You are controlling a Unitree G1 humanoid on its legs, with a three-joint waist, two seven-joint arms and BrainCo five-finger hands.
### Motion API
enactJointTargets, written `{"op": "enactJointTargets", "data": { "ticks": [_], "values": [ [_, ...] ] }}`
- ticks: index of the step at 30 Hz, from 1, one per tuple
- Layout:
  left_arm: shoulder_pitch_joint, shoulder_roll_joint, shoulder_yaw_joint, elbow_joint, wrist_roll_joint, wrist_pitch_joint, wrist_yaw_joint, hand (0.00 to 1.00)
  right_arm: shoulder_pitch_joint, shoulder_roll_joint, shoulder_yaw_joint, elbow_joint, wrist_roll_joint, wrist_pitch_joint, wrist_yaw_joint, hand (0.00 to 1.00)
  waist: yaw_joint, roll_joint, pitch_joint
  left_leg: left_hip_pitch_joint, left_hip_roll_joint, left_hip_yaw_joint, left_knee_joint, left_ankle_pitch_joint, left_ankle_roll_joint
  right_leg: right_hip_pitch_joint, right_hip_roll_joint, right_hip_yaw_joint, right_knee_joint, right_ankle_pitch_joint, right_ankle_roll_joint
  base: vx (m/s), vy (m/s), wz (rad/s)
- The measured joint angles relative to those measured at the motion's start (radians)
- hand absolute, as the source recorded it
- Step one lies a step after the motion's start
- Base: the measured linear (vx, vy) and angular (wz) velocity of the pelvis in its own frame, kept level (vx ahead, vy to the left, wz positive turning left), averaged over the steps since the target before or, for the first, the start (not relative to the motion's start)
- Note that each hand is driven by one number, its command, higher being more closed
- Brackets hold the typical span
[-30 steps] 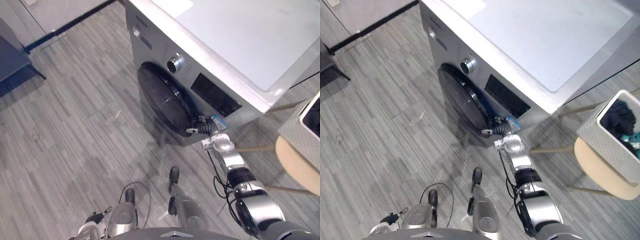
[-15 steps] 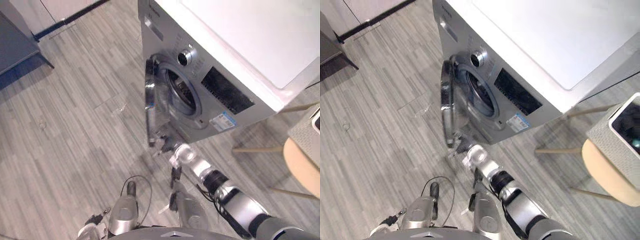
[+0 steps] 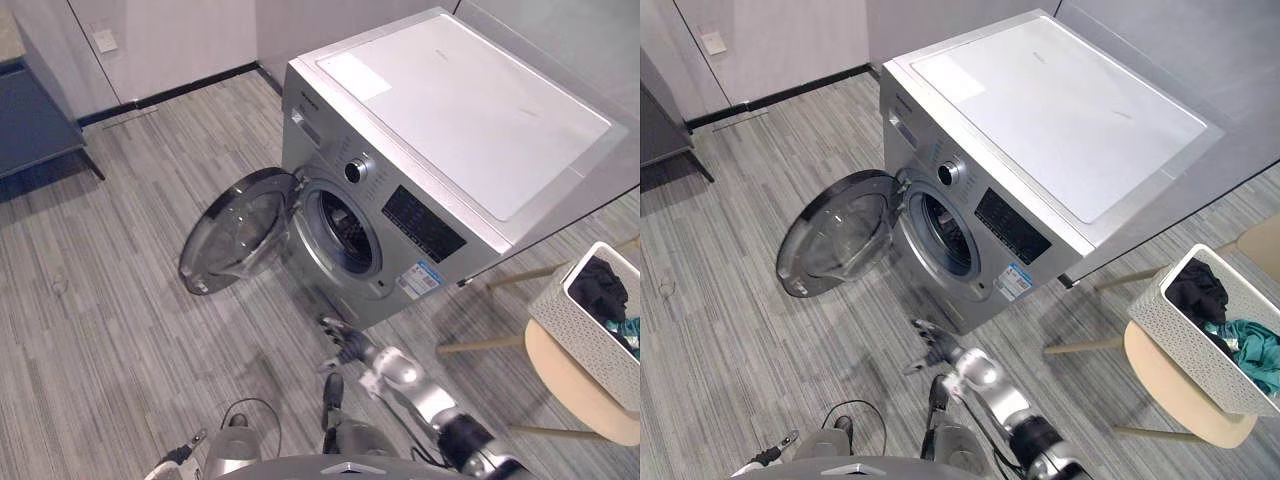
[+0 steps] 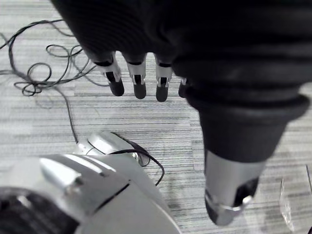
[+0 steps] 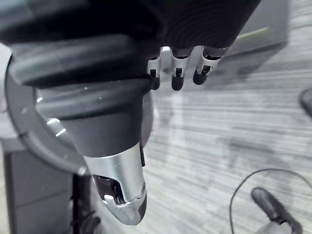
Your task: Pick up the laundry basket with both hands and put the clothes into the washing machine.
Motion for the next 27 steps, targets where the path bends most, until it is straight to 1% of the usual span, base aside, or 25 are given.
{"op": "enactJointTargets", "data": {
  "ticks": [2, 4, 7, 8, 10, 12, 13, 14, 16, 17, 19, 20, 21, 23, 24, 25, 27],
  "values": [
    [-0.018, 0.017, -0.042, 0.000, 0.014, 0.001, 0.000, 0.00, 0.080, -0.017, -0.083, -0.001, -0.005, 0.000, -0.008, 0.00, -0.021, -0.002, -0.002, -0.011, 0.000, 0.021, 0.002, -0.001, -0.001, -0.023, 0.001, 0.015, 0.001, 0.003, -0.001, -0.01, -0.012, -0.23],
    [-0.065, 0.026, -0.059, -0.001, 0.014, 0.000, 0.000, 0.00, 0.139, -0.018, -0.138, -0.007, -0.005, 0.001, -0.011, 0.00, -0.031, -0.005, -0.003, -0.033, -0.002, 0.034, 0.005, 0.000, -0.001, -0.053, 0.003, 0.032, 0.006, 0.019, 0.000, 0.00, -0.016, -0.28],
    [-0.159, 0.051, -0.049, -0.001, -0.005, 0.000, 0.001, 0.00, 0.195, -0.015, -0.193, -0.009, 0.000, 0.001, -0.012, 0.00, -0.062, -0.019, 0.013, -0.039, 0.002, 0.062, 0.024, -0.005, -0.008, -0.078, 0.013, 0.061, 0.006, 0.034, -0.004, 0.01, -0.019, -0.33],
    [-0.205, 0.079, -0.036, -0.012, -0.026, 0.000, 0.001, 0.00, 0.212, -0.008, -0.218, -0.010, 0.005, 0.001, -0.015, 0.00, -0.077, -0.032, 0.032, -0.040, 0.010, 0.074, 0.040, -0.015, -0.013, -0.078, 0.020, 0.069, 0.007, 0.039, -0.004, -0.02, -0.021, -0.37],
    [-0.277, 0.137, -0.029, -0.071, -0.043, -0.003, 0.004, 0.00, 0.238, -0.007, -0.255, -0.033, 0.005, 0.001, -0.022, 0.00, -0.091, -0.062, 0.081, -0.054, 0.020, 0.080, 0.081, -0.035, -0.016, -0.075, 0.032, 0.086, 0.006, 0.046, -0.002, -0.08, -0.027, -0.26],
    [-0.388, 0.229, -0.019, -0.122, -0.065, -0.017, 0.013, 0.00, 0.271, -0.008, -0.294, -0.051, 0.005, 0.002, -0.040, 0.00, -0.110, -0.101, 0.125, -0.104, 0.034, 0.079, 0.154, -0.060, -0.020, -0.098, 0.039, 0.081, 0.001, 0.017, 0.016, -0.15, -0.042, -0.13],
    [-0.414, 0.252, -0.012, -0.127, -0.070, -0.022, 0.019, 0.00, 0.273, -0.008, -0.297, -0.051, 0.005, 0.002, -0.041, 0.00, -0.111, -0.111, 0.139, -0.109, 0.037, 0.081, 0.163, -0.061, -0.021, -0.100, 0.041, 0.080, 0.002, 0.014, 0.020, -0.10, -0.042, -0.16],
    [-0.455, 0.299, 0.009, -0.127, -0.105, -0.028, 0.026, 0.00, 0.279, -0.005, -0.298, -0.050, 0.005, 0.002, -0.042, 0.00, -0.115, -0.127, 0.160, -0.122, 0.044, 0.086, 0.184, -0.069, -0.025, -0.107, 0.046, 0.079, 0.003, 0.014, 0.021, -0.05, -0.027, -0.17],
    [-0.506, 0.359, 0.046, -0.124, -0.145, -0.027, 0.028, 0.00, 0.286, 0.015, -0.297, -0.050, 0.005, 0.002, -0.041, 0.00, -0.114, -0.139, 0.177, -0.141, 0.058, 0.090, 0.216, -0.085, -0.030, -0.118, 0.054, 0.075, 0.004, 0.017, 0.019, -0.03, -0.026, -0.18],
    [-0.534, 0.410, 0.078, -0.119, -0.178, -0.026, 0.031, 0.00, 0.286, 0.041, -0.293, -0.050, 0.005, 0.002, -0.041, 0.00, -0.111, -0.149, 0.183, -0.157, 0.065, 0.096, 0.236, -0.098, -0.033, -0.130, 0.058, 0.066, 0.004, 0.037, 0.010, 0.00, -0.019, -0.15],
    [-0.569, 0.464, 0.106, -0.114, -0.205, -0.025, 0.046, 0.00, 0.284, 0.065, -0.285, -0.045, 0.005, 0.001, -0.040, 0.00, -0.106, -0.157, 0.191, -0.167, 0.074, 0.101, 0.252, -0.106, -0.034, -0.137, 0.065, 0.062, 0.006, 0.052, -0.005, 0.03, -0.002, -0.11],
    [-0.601, 0.504, 0.128, -0.114, -0.232, -0.025, 0.058, 0.00, 0.281, 0.085, -0.279, -0.041, 0.005, 0.001, -0.039, 0.00, -0.104, -0.166, 0.200, -0.167, 0.079, 0.100, 0.258, -0.109, -0.036, -0.137, 0.070, 0.060, 0.006, 0.065, -0.023, 0.05, 0.013, -0.05],
    [-0.617, 0.522, 0.137, -0.114, -0.246, -0.027, 0.066, 0.00, 0.280, 0.091, -0.273, -0.042, 0.005, -0.001, -0.038, 0.00, -0.104, -0.170, 0.206, -0.168, 0.081, 0.099, 0.260, -0.109, -0.037, -0.137, 0.071, 0.059, 0.006, 0.068, -0.026, 0.05, 0.028, -0.02],
    [-0.680, 0.564, 0.160, -0.115, -0.352, -0.039, 0.086, 0.00, 0.280, 0.101, -0.250, -0.036, 0.004, -0.007, -0.033, 0.00, -0.102, -0.186, 0.217, -0.170, 0.083, 0.095, 0.260, -0.109, -0.037, -0.137, 0.074, 0.058, 0.006, 0.074, -0.033, 0.04, 0.042, 0.02],
    [-0.696, 0.570, 0.161, -0.115, -0.379, -0.040, 0.093, 0.00, 0.280, 0.101, -0.244, -0.030, 0.004, -0.010, -0.033, 0.00, -0.102, -0.189, 0.218, -0.170, 0.083, 0.093, 0.260, -0.109, -0.037, -0.136, 0.074, 0.057, 0.006, 0.075, -0.034, 0.04, 0.060, 0.04],
    [-0.726, 0.580, 0.158, -0.115, -0.405, -0.041, 0.102, 0.00, 0.279, 0.102, -0.238, -0.014, 0.005, -0.020, -0.034, 0.00, -0.101, -0.195, 0.219, -0.169, 0.082, 0.086, 0.260, -0.109, -0.037, -0.135, 0.074, 0.056, 0.006, 0.080, -0.041, 0.04, 0.073, 0.04],
    [-0.768, 0.602, 0.154, -0.116, -0.419, -0.046, 0.117, 0.00, 0.272, 0.102, -0.221, -0.002, 0.005, -0.031, -0.035, 0.00, -0.103, -0.211, 0.221, -0.168, 0.079, 0.077, 0.259, -0.108, -0.036, -0.134, 0.074, 0.056, 0.006, 0.085, -0.045, 0.03, 0.079, -0.01]
  ]
}}
